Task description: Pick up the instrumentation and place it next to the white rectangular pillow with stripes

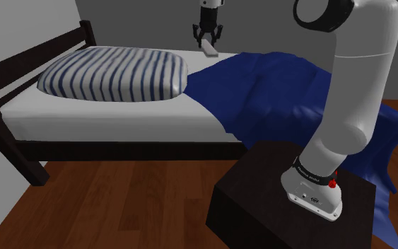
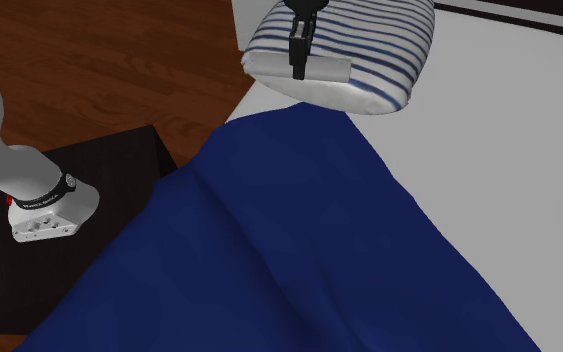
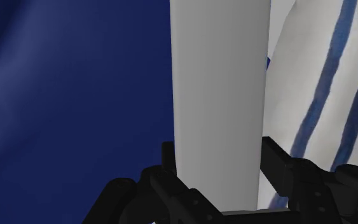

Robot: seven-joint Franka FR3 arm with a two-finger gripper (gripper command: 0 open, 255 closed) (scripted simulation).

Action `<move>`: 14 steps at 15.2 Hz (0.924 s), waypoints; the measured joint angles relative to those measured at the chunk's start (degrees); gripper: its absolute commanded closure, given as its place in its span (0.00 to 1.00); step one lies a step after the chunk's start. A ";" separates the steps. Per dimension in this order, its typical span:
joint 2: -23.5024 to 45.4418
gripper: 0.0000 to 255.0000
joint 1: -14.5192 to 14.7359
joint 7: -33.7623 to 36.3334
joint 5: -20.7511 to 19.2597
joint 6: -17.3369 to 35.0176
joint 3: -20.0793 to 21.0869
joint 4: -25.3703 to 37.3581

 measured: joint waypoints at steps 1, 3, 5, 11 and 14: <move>0.05 1.00 0.83 1.21 -0.11 -0.11 0.38 0.16; 0.95 1.00 2.17 3.31 -0.17 -0.46 1.07 1.42; 1.18 1.00 2.57 3.85 -0.19 0.49 1.27 0.65; 0.95 1.00 2.93 4.13 -0.24 5.39 1.39 -4.50; 1.10 1.00 2.93 4.06 -0.20 7.35 1.40 -6.30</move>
